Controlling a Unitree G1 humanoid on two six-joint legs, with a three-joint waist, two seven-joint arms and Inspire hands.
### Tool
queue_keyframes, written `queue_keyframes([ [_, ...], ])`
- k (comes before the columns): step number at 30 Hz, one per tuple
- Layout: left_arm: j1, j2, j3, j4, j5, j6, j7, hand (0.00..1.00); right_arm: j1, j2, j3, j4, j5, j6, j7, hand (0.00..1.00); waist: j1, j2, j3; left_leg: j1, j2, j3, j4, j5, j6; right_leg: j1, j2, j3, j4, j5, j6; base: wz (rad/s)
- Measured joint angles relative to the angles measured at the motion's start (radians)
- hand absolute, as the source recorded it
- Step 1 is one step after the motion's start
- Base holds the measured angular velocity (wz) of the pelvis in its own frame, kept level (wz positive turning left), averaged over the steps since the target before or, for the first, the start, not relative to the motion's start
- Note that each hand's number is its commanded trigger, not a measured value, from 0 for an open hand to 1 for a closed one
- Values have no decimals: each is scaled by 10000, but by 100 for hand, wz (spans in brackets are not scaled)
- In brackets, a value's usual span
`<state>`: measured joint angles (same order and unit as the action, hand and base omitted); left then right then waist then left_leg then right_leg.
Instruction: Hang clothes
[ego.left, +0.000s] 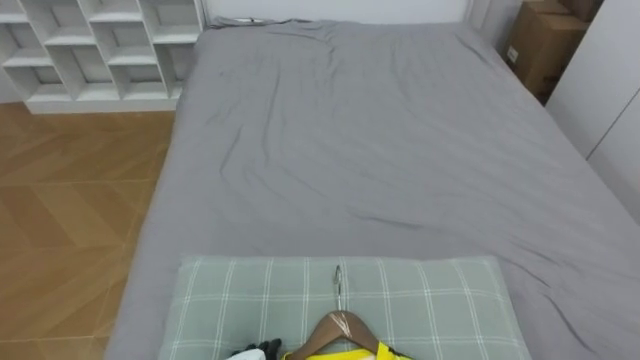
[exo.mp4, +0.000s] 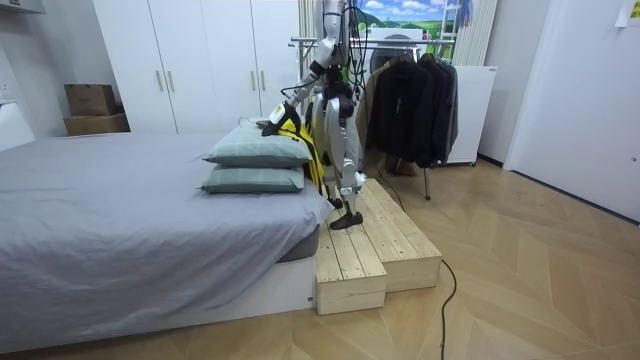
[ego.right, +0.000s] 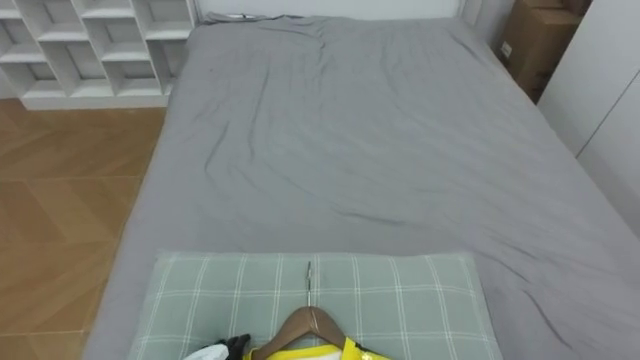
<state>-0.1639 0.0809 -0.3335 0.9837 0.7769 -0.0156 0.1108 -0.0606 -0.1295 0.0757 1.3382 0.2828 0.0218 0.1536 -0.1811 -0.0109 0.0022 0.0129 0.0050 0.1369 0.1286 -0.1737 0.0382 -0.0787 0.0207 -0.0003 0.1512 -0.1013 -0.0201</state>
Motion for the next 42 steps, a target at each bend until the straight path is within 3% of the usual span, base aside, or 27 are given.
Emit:
queue_keyframes([
  [7, -532, -212, 19, 1113, -692, -328, 785, 0, -288, 1, 599, 193, 44, -10, -5, 0, 189, -73, -9, -260, 10, 119, 32, 3, -1, -276, 19, 127, 9, 38, -7, -5],
  [12, -669, -321, 182, 1449, -793, -691, 1268, 0, -313, 34, 801, 202, 35, 3, -7, 0, 495, -331, -21, -405, 35, 156, 35, 5, -4, -436, 39, 149, 15, 53, -25, -1],
  [19, -905, -385, 198, 1987, -1179, -1010, 1949, 0, -580, 232, 1052, 389, -128, 13, -216, 0, 734, -604, 46, -583, 46, 237, 44, 5, -5, -633, 45, 208, 14, 100, -17, -3],
  [20, -924, -430, 197, 1999, -1179, -1015, 2069, 4, -612, 260, 1168, 390, -127, 17, -323, 0, 803, -636, 45, -661, 53, 236, 62, 6, -4, -687, 44, 205, 14, 116, -15, 0],
  [21, -923, -449, 198, 2002, -1178, -1042, 2185, 21, -694, 284, 1295, 391, -130, 29, -402, 0, 826, -674, 38, -742, 82, 228, 76, 8, -4, -771, 39, 192, 22, 126, -15, 0],
  [22, -923, -454, 198, 2017, -1178, -1064, 2260, 49, -728, 297, 1307, 391, -134, 31, -428, 0, 838, -689, 46, -774, 115, 227, 77, 9, -5, -800, 39, 188, 20, 133, -14, 0],
  [23, -931, -473, 199, 2039, -1178, -1092, 2369, 66, -759, 339, 1321, 391, -133, 37, -462, 0, 878, -723, 63, -815, 122, 226, 81, 9, -6, -824, 43, 185, 7, 144, -15, 0],
  [24, -967, -507, 199, 2055, -1178, -1098, 2512, 74, -758, 379, 1381, 391, -135, 51, -513, 0, 921, -753, 56, -864, 127, 225, 85, 9, -6, -857, 47, 181, 4, 145, -17, 0],
  [25, -972, -526, 200, 2059, -1178, -1098, 2578, 100, -760, 398, 1381, 391, -136, 62, -540, 0, 949, -767, 48, -894, 129, 225, 85, 9, -6, -885, 49, 181, 4, 146, -19, 0],
  [32, -1223, -633, 930, 2070, -1524, -1165, 3252, 100, -887, 462, 1707, 389, 101, 239, -658, 0, 1183, -849, 64, -1073, 165, 211, 160, 11, -12, -1035, 68, 156, 7, 160, -42, 0],
  [38, -1413, -511, 1031, 2074, -1550, -1170, 3616, 100, -897, 490, 1782, 388, 264, 239, -664, 0, 1275, -946, 132, -1117, 181, 209, 158, 9, -15, -1073, 89, 156, -6, 163, -53, 0],
  [42, -1505, -528, 1318, 2085, -1580, -1170, 3641, 100, -902, 491, 1801, 387, 311, 239, -677, 0, 1286, -948, 133, -1220, 184, 151, 156, 9, -15, -1164, 88, 121, -4, 171, -63, 0],
])
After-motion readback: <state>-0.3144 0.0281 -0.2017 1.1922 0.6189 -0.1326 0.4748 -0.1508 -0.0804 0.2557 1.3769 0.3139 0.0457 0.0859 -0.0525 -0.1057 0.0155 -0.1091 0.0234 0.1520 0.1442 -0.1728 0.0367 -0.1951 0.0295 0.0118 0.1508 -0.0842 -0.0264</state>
